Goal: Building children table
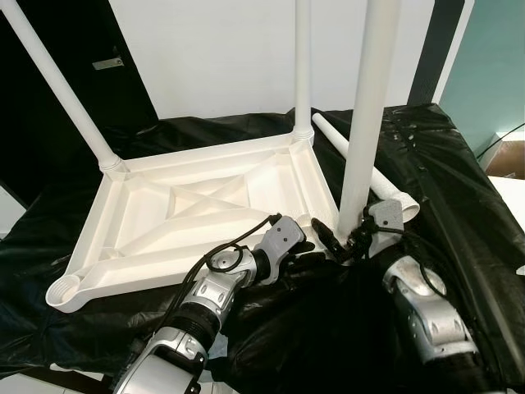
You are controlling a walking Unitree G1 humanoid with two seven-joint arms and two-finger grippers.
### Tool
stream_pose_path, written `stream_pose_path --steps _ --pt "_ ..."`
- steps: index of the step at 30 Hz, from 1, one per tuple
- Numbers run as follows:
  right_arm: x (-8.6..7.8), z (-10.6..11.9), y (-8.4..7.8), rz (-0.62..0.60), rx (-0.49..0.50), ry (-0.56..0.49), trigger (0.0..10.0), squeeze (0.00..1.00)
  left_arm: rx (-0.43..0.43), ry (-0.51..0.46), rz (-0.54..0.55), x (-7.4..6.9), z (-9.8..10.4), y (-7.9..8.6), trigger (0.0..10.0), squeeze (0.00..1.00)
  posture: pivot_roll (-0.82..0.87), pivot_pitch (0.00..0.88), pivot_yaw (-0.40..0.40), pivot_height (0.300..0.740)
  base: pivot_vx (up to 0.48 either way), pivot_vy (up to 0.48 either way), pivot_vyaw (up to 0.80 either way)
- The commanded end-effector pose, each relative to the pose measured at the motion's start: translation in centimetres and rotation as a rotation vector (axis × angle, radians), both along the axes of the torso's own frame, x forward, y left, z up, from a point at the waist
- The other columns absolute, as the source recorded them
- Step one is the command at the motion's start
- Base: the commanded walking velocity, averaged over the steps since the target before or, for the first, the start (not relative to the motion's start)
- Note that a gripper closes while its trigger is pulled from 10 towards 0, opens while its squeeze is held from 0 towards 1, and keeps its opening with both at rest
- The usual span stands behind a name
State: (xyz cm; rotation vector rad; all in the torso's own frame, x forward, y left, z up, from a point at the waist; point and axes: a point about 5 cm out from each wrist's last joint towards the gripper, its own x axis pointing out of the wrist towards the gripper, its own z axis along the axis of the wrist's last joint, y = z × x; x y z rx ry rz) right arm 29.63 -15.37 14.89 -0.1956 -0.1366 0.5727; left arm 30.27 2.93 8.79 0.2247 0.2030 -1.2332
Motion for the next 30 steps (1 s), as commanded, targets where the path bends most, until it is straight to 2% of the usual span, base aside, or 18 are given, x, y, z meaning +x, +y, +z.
stream_pose_path --steps 1,5,10,18,19,23,30 --pt "0.2 0.2 0.2 0.062 -0.02 0.002 10.0 0.0 0.08 0.125 -0.026 -1.5 -3.1 0.7 10.0 0.0 -0.1 0.0 0.093 0.74 0.0 0.0 0.0" --pt "0.8 0.8 0.0 0.131 -0.076 0.013 10.0 0.0 0.081 0.125 -0.028 -1.5 -3.1 0.7 10.0 0.0 -0.09 0.0 0.093 0.74 0.0 0.0 0.0" --pt "1.4 -0.1 -1.4 0.243 -0.239 0.154 10.0 0.0 0.078 0.124 -0.02 -1.5 -3.1 0.9 10.0 0.0 -0.08 0.0 0.087 0.74 0.0 0.0 0.0" --pt "1.1 -1.0 -2.1 0.318 -0.304 0.204 10.0 0.0 0.08 0.125 -0.015 -1.6 -3.2 1.0 10.0 0.0 -0.08 0.0 0.09 0.74 0.0 0.0 0.0" --pt "1.1 -0.7 -2.1 0.353 -0.286 0.2 0.0 0.0 0.081 0.124 -0.015 -1.5 -3.2 1.0 10.0 0.0 -0.08 0.0 0.093 0.74 0.0 0.0 0.0" --pt "1.2 0.0 -1.8 0.403 -0.254 0.178 0.0 0.0 0.083 0.122 -0.017 -1.5 -3.1 1.0 10.0 0.0 -0.08 0.0 0.095 0.74 0.0 0.0 0.0" --pt "0.8 -0.5 -2.5 0.388 -0.261 0.217 0.0 0.0 0.085 0.12 -0.021 -1.5 -3.1 1.0 10.0 0.0 -0.09 0.0 0.096 0.74 0.0 0.0 0.0"
